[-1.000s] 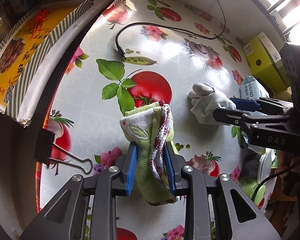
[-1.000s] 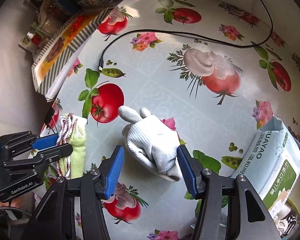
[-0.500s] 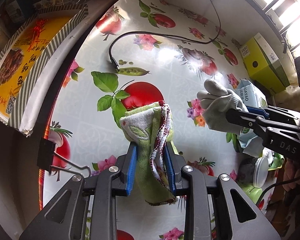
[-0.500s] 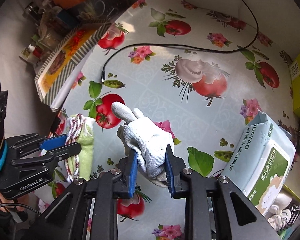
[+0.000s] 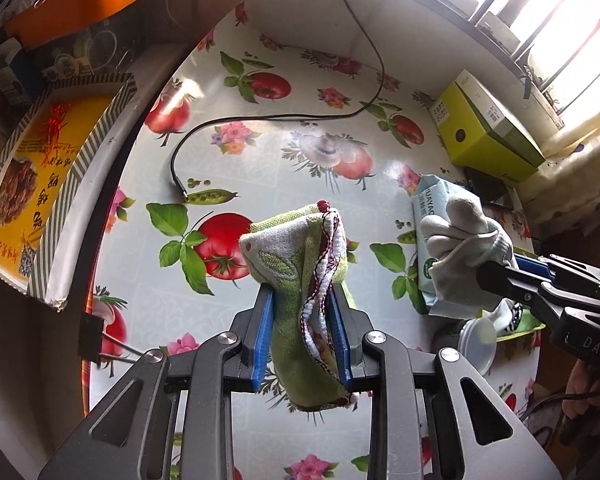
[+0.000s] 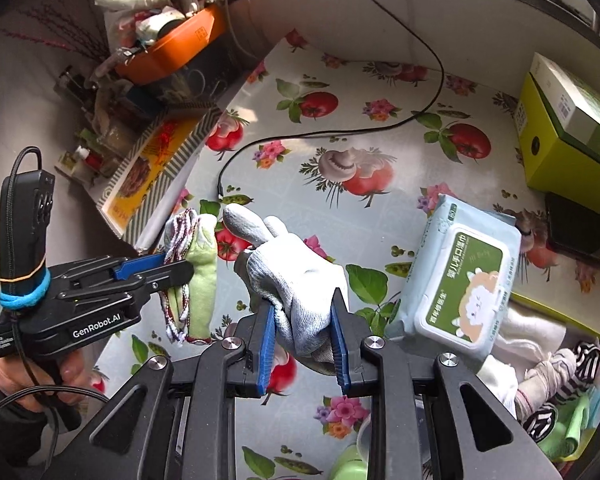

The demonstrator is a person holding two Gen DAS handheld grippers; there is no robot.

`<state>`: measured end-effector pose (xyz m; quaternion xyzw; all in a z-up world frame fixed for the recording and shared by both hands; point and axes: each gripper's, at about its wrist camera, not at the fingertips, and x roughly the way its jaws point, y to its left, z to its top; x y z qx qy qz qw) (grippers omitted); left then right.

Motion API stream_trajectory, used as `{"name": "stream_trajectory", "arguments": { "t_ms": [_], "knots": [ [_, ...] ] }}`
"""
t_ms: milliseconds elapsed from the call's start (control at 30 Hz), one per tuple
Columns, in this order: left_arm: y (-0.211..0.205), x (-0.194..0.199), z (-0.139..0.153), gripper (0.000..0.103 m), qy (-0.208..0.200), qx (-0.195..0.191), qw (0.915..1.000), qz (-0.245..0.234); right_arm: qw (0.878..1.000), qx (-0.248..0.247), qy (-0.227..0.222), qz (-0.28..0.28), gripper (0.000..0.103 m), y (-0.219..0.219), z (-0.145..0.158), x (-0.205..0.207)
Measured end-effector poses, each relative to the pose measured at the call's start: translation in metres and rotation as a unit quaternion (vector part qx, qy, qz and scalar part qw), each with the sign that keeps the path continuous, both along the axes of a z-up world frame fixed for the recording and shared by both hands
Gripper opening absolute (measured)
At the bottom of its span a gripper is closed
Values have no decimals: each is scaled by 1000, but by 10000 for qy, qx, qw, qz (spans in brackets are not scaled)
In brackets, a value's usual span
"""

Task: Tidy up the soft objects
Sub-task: 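Carry the green towel and grey glove over the white tray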

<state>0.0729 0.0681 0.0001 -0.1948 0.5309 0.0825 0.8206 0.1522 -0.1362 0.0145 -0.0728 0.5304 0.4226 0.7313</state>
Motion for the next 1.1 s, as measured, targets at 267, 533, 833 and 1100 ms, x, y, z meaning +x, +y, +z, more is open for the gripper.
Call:
{"name": "stream_trajectory", "arguments": {
  "t_ms": [267,533,833,1100],
  "knots": [
    [-23,3,14,28,-89,38,9996,-265,9993,193,10,-332,23,-39,12,-14],
    [-44,5,26,28,-201,3,9984,-534,9975,320,12,-632,23,-75,21,-24],
    [-67,12,32,28,-211,18,9965,-813,9951,376,133,-910,23,-105,16,-33],
    [-93,24,38,28,-233,35,9935,-1114,9907,450,157,-1276,23,-135,14,-28]
  ]
}}
